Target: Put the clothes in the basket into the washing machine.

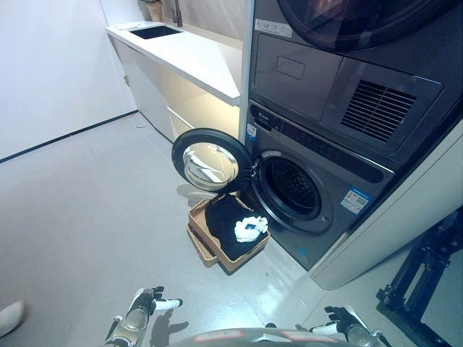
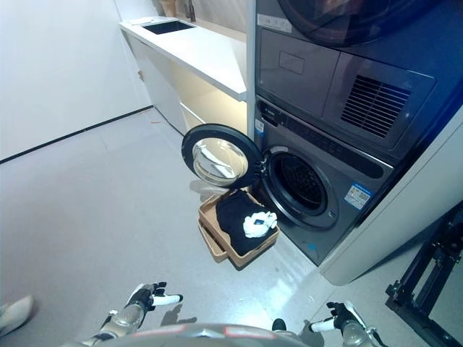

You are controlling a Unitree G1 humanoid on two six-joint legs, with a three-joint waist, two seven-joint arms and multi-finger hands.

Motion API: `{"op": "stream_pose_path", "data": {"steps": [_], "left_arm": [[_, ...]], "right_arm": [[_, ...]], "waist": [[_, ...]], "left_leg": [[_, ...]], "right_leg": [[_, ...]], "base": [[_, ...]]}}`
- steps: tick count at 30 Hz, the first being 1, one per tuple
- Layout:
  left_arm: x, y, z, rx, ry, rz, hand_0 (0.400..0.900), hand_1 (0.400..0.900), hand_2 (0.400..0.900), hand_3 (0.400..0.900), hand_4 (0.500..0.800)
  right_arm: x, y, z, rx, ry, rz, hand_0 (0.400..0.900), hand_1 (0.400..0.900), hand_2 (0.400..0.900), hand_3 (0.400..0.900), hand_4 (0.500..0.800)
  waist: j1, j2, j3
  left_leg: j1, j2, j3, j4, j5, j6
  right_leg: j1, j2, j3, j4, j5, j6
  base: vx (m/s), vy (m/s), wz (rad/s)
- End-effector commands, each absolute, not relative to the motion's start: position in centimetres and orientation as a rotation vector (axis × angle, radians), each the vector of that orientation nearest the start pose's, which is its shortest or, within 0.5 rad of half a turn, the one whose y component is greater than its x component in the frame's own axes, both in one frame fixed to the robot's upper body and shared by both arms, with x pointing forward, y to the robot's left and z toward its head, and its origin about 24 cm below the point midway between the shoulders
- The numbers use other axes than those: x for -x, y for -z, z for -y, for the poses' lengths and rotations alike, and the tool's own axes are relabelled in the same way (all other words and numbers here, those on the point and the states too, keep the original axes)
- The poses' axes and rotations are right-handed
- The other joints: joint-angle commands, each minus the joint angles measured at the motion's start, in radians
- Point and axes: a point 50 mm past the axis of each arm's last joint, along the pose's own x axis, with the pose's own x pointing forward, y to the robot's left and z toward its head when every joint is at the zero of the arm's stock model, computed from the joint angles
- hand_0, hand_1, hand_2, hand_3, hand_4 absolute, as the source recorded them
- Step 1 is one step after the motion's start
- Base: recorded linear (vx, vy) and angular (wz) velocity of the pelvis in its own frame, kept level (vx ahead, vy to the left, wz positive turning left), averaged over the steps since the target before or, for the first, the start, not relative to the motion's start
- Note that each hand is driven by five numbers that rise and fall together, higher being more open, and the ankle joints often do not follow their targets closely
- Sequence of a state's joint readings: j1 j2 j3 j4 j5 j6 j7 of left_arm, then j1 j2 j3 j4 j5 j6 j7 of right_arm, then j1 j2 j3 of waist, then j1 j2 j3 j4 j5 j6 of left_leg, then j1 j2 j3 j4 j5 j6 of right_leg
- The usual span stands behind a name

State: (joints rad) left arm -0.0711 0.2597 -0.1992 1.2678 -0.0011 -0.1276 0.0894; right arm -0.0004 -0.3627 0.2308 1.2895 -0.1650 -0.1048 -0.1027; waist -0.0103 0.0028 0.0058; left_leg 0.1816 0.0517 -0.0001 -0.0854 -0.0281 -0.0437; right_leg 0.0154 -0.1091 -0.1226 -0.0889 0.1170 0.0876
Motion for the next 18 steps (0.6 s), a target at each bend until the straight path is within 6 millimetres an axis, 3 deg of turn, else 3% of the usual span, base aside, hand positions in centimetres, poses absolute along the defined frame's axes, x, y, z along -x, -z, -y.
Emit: {"op": "stream_pose_path", "data": {"steps": [1, 18], "left_arm": [[-14.15, 13.67, -26.42, -0.409, -0.152, -0.997, 0.900, 0.900, 0.900, 0.900, 0.800], [-13.76, 13.85, -26.40, -0.421, -0.155, -1.016, 0.900, 0.900, 0.900, 0.900, 0.800]], "right_arm": [[-9.88, 14.66, 27.49, 0.650, -0.006, -1.137, 0.900, 0.900, 0.900, 0.900, 0.800], [-9.72, 14.72, 27.45, 0.644, -0.006, -1.145, 0.900, 0.900, 0.900, 0.900, 0.800]], "waist": [[-0.014, -0.065, -0.033], [-0.010, -0.060, -0.035]], "left_leg": [[-0.047, 0.006, -0.020, -0.002, -0.009, -0.018], [-0.036, 0.018, -0.032, -0.002, -0.011, -0.023]], "right_leg": [[0.022, -0.071, 0.011, 0.066, -0.025, 0.079], [0.038, -0.060, 0.006, 0.068, -0.042, 0.071]], "base": [[0.00, 0.000, 0.00], [0.00, 0.000, 0.00]]}}
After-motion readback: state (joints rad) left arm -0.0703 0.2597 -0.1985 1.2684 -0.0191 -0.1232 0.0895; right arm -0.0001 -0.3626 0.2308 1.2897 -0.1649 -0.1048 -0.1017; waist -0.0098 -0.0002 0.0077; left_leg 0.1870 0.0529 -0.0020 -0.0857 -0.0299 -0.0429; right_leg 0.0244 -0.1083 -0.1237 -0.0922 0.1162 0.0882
